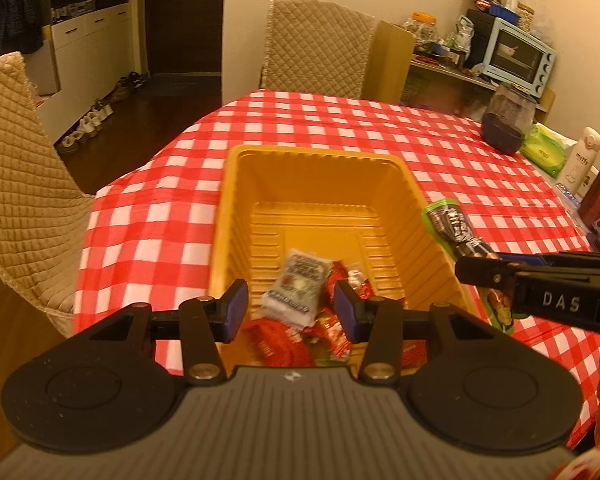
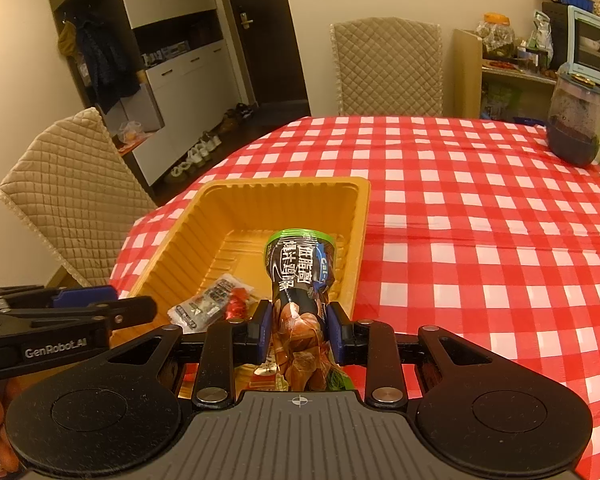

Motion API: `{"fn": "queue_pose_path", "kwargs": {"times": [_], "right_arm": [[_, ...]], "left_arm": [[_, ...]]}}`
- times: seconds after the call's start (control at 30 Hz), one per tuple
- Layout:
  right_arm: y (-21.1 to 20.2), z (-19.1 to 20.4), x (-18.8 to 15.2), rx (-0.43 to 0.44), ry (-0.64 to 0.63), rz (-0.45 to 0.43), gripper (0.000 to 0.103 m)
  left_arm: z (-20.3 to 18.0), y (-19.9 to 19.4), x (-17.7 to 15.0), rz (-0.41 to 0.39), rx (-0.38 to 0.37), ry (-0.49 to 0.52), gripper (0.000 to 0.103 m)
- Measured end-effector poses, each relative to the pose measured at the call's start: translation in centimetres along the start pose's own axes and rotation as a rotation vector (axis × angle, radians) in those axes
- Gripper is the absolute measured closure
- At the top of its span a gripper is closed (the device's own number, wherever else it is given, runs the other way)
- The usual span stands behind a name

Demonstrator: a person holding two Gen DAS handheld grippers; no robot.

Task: Organize snacks
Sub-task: 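Open the left gripper to drop the red candy while the right drops the snack stick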

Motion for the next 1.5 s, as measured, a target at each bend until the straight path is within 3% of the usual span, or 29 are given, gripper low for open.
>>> {"fn": "queue_pose_path", "kwargs": {"times": [0.9,1.0,1.03,1.07,1.13,1.23,1.5], "right_arm": [[2.2,2.2,0.5,0.031,-0.005,0.009,0.073],[2.9,2.2,0.7,0.072,0.031,0.006,0.073],[3.0,2.0,0.7,0.080,0.047,0.008,0.069],[3.0,1.7,0.7,0.074,0.055,0.009,0.054],[2.8,1.2,0.6,0.061,0.060,0.004,0.042],[2.2,0.7,0.1,0.048,0.068,0.014,0.042],[0.1,-0.1,-1.7,0.009,0.094,0.044,0.040]], "left_arm": [[1.4,-0.3,0.0,-0.004,0.011,-0.031,0.058],[1.7,-0.4,-0.1,-0.005,0.014,-0.038,0.058],[1.8,-0.5,-0.2,-0.008,0.015,-0.040,0.058],[1.9,-0.6,-0.2,-0.011,0.017,-0.042,0.057],[2.0,-0.7,-0.2,-0.015,0.017,-0.047,0.053],[1.9,-1.0,-0.3,-0.018,0.018,-0.050,0.051],[1.5,-2.2,-0.3,-0.025,0.032,-0.051,0.033]]}}
Point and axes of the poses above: each gripper's, at about its wrist camera, not at the fingertips, and y roughly the way its jaws point, z to its left, x to its top, the point moved 9 cm from there along y, roughly the way its jaws point, and after that the axes turned 12 degrees about -z, right-handed, at the moved point
